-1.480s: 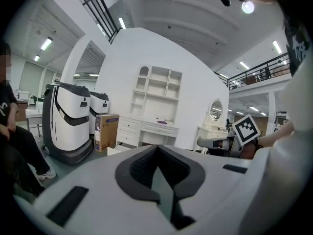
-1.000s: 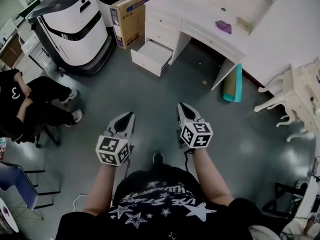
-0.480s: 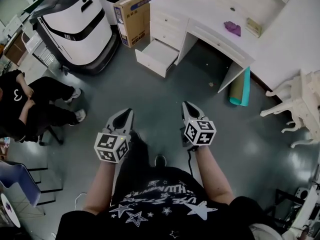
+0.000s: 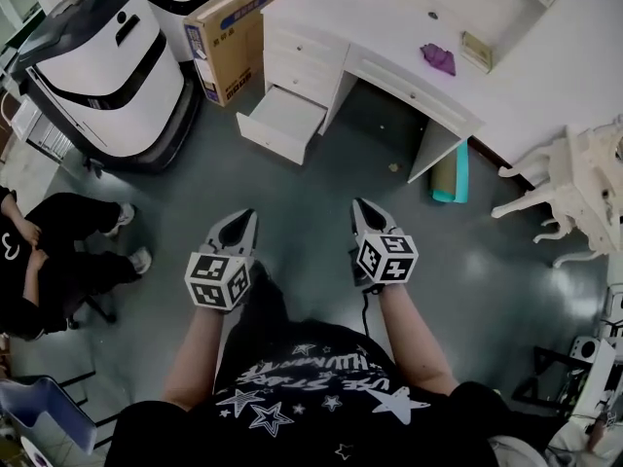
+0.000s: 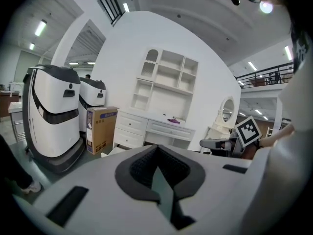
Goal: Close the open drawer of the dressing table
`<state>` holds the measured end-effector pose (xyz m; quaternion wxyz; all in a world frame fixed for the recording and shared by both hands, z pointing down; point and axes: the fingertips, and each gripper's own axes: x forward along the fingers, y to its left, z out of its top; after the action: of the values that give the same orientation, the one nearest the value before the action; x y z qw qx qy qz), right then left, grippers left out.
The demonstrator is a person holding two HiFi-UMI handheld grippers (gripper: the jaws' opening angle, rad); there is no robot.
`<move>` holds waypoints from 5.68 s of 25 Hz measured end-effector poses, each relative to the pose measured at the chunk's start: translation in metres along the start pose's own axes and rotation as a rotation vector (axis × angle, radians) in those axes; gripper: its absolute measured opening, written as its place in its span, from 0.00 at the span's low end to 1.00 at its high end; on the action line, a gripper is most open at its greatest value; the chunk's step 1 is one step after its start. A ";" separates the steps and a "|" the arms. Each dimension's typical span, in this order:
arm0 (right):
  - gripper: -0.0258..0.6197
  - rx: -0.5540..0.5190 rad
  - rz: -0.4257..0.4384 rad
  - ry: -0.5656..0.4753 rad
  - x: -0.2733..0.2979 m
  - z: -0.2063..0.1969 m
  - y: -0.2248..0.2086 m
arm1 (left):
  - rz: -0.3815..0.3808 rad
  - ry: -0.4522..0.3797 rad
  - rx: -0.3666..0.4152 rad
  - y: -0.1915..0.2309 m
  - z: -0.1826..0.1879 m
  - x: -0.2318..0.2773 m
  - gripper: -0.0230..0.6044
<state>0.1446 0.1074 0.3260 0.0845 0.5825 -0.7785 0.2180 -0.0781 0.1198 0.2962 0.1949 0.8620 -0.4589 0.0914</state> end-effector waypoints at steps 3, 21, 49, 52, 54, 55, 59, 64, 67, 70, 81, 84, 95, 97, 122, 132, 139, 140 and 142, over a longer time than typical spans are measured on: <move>0.04 0.009 -0.041 -0.001 0.032 0.016 -0.004 | -0.030 0.013 0.013 0.028 0.017 0.028 0.05; 0.04 0.013 -0.179 0.059 0.157 0.043 0.013 | -0.058 0.067 -0.031 0.170 0.055 0.093 0.05; 0.04 0.218 -0.184 0.341 0.459 -0.093 -0.059 | 0.133 0.205 -0.061 0.308 -0.020 0.284 0.05; 0.04 0.233 -0.208 0.381 0.472 -0.131 -0.074 | 0.128 0.241 -0.081 0.313 -0.054 0.304 0.05; 0.04 0.243 -0.224 0.404 0.481 -0.151 -0.084 | 0.125 0.275 -0.087 0.317 -0.074 0.315 0.05; 0.04 0.247 -0.234 0.415 0.487 -0.160 -0.090 | 0.122 0.292 -0.089 0.318 -0.084 0.320 0.05; 0.04 0.248 -0.292 0.460 0.509 -0.194 -0.113 | 0.105 0.340 -0.119 0.322 -0.120 0.337 0.05; 0.04 0.282 -0.305 0.489 0.533 -0.230 -0.129 | 0.107 0.391 -0.151 0.336 -0.159 0.353 0.05; 0.04 0.302 -0.304 0.505 0.545 -0.248 -0.132 | 0.113 0.414 -0.155 0.347 -0.174 0.365 0.05; 0.04 0.329 -0.324 0.515 0.558 -0.267 -0.140 | 0.112 0.422 -0.159 0.355 -0.185 0.380 0.05; 0.04 0.396 -0.378 0.535 0.595 -0.306 -0.158 | 0.075 0.461 -0.168 0.368 -0.215 0.417 0.05; 0.04 0.402 -0.374 0.549 0.600 -0.309 -0.162 | 0.070 0.483 -0.184 0.361 -0.220 0.425 0.05; 0.04 0.443 -0.366 0.541 0.612 -0.299 -0.186 | 0.027 0.511 -0.167 0.346 -0.216 0.466 0.05; 0.04 0.455 -0.372 0.534 0.618 -0.293 -0.194 | 0.028 0.508 -0.165 0.347 -0.213 0.475 0.05; 0.04 0.440 -0.488 0.356 0.688 -0.233 -0.291 | -0.024 0.503 -0.138 0.353 -0.202 0.583 0.05; 0.04 0.380 -0.499 0.326 0.710 -0.217 -0.318 | -0.022 0.485 -0.177 0.351 -0.196 0.602 0.05; 0.04 0.336 -0.502 0.320 0.723 -0.206 -0.336 | -0.021 0.491 -0.180 0.348 -0.202 0.601 0.05; 0.04 0.332 -0.501 0.320 0.726 -0.204 -0.338 | -0.021 0.493 -0.181 0.348 -0.203 0.601 0.05; 0.04 0.315 -0.500 0.323 0.730 -0.201 -0.342 | -0.020 0.494 -0.184 0.347 -0.204 0.601 0.05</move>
<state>0.2190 -0.5169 0.8689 0.1665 0.7192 -0.5447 0.3979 -0.0231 -0.4231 0.7712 0.3793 0.7968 -0.3952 0.2549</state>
